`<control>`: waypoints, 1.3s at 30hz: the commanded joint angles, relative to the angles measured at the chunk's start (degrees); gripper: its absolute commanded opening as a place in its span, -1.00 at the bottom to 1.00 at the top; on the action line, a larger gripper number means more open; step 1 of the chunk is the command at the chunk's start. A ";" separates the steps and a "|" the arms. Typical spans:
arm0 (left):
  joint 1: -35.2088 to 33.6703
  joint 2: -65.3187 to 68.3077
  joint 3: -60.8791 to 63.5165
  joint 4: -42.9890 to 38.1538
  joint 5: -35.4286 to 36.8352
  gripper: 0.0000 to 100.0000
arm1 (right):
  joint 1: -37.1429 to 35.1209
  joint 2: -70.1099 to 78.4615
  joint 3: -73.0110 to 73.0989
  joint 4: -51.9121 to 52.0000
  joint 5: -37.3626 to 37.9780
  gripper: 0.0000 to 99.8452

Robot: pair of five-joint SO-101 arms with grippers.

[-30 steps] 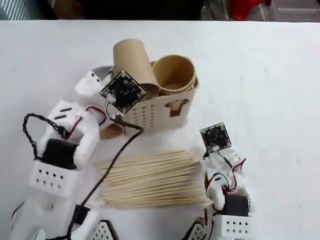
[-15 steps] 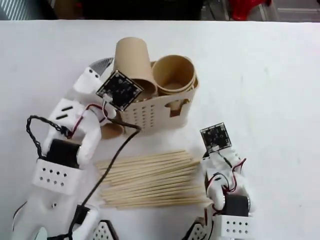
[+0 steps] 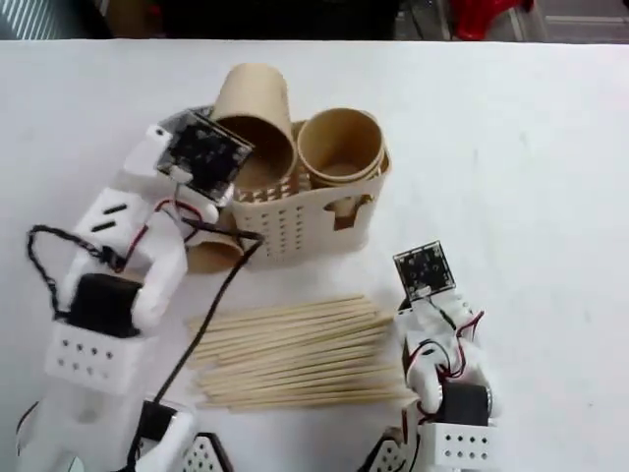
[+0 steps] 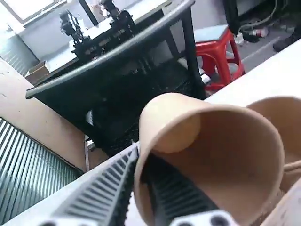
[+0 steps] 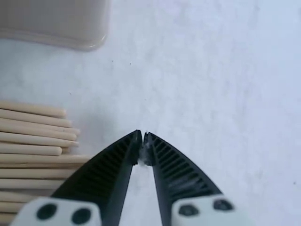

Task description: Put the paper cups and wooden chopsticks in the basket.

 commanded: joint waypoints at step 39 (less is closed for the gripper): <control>14.55 63.08 -89.23 54.86 18.99 -0.60 | 0.13 -0.13 0.53 -1.10 0.70 -0.97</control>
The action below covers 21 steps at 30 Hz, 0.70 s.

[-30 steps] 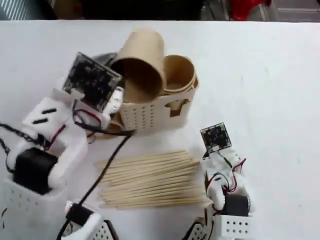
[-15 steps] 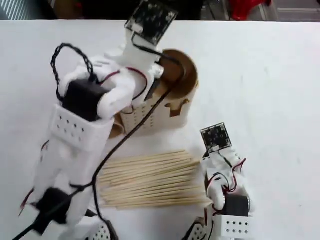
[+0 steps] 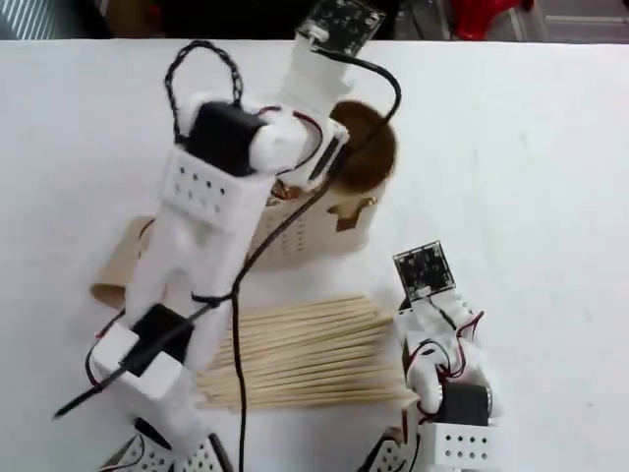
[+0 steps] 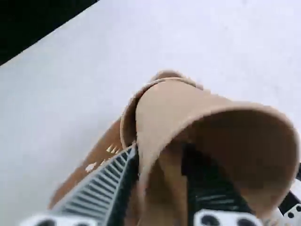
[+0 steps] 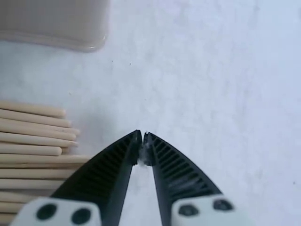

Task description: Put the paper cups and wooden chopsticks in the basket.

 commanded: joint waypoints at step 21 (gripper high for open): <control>-5.41 0.31 -1.14 -18.37 0.53 -0.60 | 0.31 -0.13 0.53 -1.10 0.70 -0.97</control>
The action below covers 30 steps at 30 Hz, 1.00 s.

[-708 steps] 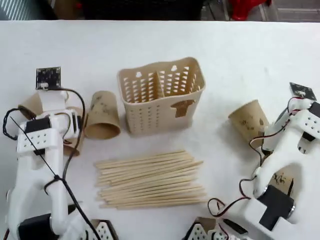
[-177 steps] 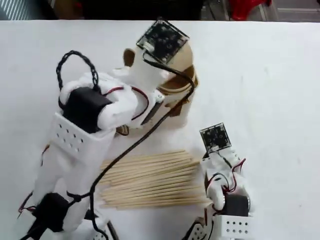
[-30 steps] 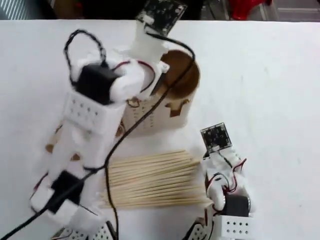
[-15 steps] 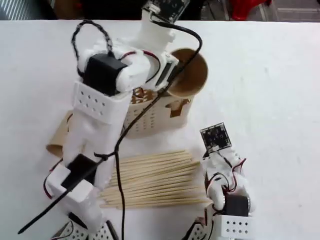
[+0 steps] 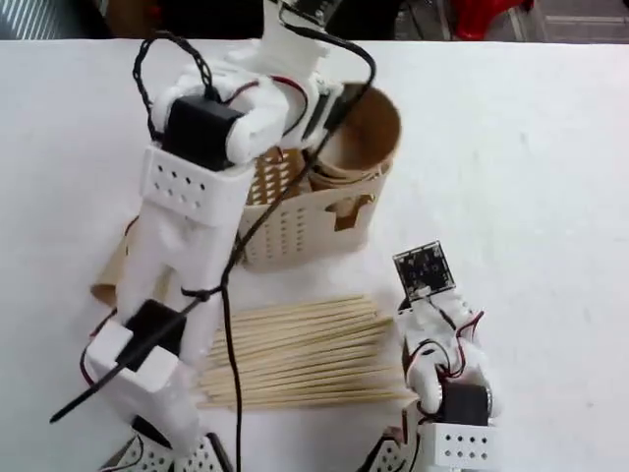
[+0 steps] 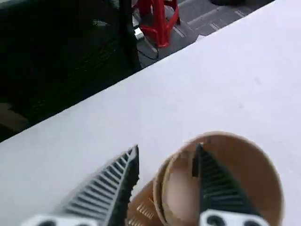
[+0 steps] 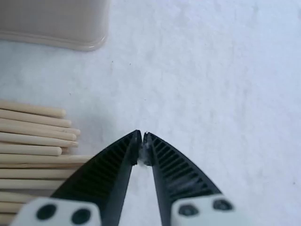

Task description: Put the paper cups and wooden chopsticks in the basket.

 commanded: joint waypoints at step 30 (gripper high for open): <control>-1.19 -0.57 9.05 -4.40 0.35 -0.60 | 0.48 -0.13 0.53 -1.19 0.70 -0.97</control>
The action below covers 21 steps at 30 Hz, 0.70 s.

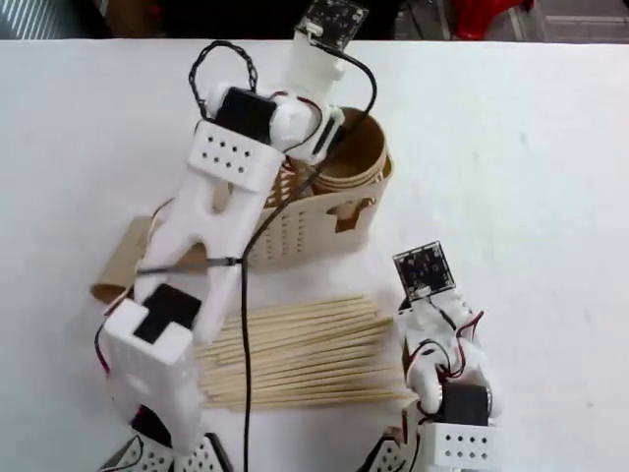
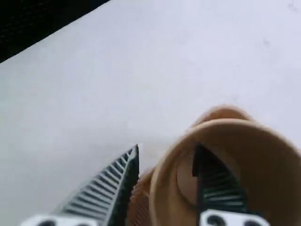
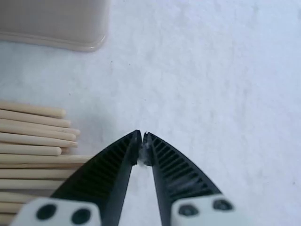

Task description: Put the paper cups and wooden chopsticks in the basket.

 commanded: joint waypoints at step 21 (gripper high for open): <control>3.38 -12.44 -2.11 14.95 0.44 -0.60 | 0.48 -0.13 0.53 -1.19 0.70 -0.97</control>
